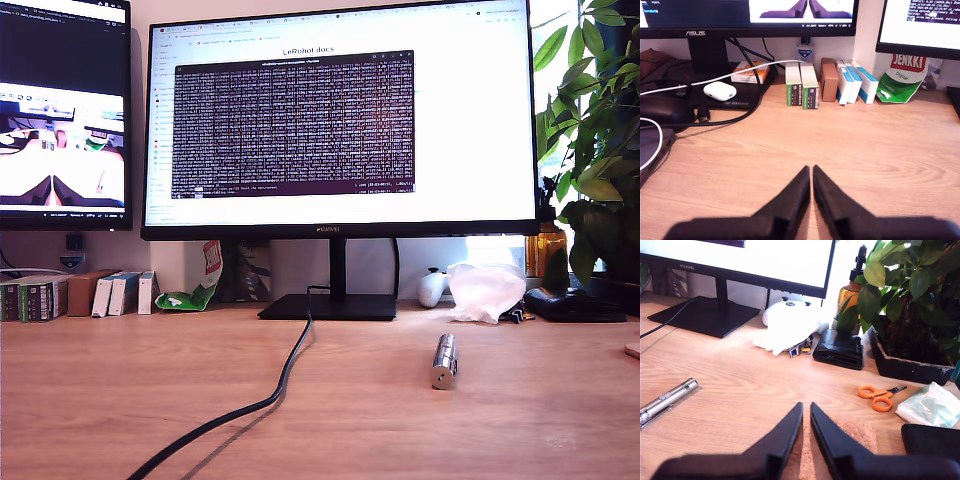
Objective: Pick the metallic laser pointer with your right arm, pass it to your left arm, then place it down to the left side of the table
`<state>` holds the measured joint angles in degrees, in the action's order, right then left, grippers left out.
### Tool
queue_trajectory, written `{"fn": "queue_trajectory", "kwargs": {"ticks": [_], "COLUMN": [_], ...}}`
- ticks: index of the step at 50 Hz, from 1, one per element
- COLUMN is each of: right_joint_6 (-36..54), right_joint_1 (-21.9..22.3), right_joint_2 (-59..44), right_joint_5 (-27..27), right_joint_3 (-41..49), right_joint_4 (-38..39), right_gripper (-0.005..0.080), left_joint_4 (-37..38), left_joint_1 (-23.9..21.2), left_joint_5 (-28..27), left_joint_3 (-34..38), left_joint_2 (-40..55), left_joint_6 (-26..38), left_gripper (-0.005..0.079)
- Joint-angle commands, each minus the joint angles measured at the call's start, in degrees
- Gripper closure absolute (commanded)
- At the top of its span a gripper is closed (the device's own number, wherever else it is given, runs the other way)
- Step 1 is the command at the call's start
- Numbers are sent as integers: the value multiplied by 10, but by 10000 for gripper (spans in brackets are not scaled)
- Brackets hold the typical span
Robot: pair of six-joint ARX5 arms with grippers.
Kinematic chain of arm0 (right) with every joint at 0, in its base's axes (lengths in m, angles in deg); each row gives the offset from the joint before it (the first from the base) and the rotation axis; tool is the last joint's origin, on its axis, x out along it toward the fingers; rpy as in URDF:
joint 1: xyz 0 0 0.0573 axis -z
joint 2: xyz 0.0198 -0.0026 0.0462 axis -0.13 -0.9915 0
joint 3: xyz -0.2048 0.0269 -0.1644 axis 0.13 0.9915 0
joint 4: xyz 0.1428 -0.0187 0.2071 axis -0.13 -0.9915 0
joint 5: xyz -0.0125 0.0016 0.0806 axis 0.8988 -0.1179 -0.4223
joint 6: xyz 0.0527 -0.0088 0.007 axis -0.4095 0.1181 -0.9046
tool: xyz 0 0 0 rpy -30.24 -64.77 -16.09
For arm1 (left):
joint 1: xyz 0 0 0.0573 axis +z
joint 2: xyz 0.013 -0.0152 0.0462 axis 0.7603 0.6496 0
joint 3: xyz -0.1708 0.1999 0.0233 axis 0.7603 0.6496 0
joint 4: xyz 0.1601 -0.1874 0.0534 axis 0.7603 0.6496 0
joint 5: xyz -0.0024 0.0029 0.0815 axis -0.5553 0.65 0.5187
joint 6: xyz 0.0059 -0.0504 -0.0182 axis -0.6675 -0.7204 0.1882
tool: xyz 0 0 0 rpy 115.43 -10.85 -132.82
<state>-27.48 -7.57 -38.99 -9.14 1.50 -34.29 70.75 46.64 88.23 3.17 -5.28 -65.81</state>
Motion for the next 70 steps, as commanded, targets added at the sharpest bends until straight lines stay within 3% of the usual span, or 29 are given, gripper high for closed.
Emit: {"fn": "queue_trajectory", "kwargs": {"ticks": [1, 29, 38, 52, 61, 70], "right_joint_6": [-1, -12, -168, -294, -350, -471], "right_joint_1": [0, -2, -2, -2, -2, -3], "right_joint_2": [4, 4, 4, 4, 4, 4], "right_joint_5": [0, -2, -23, -37, -71, -127], "right_joint_3": [11, 11, 10, 10, 10, 0], "right_joint_4": [6, 6, 8, 27, 39, 102], "right_gripper": [711, 711, 711, 711, 739, 765], "left_joint_4": [8, 7, 7, -12, -38, -164], "left_joint_1": [1, 1, 1, 1, 1, 1], "left_joint_5": [0, 0, -10, -37, -85, -189], "left_joint_3": [18, 18, 18, 18, 18, 12], "left_joint_2": [-5, -5, -5, -5, -5, -5], "left_joint_6": [-1, -1, -30, -129, -199, -245], "left_gripper": [761, 761, 761, 761, 761, 762]}}
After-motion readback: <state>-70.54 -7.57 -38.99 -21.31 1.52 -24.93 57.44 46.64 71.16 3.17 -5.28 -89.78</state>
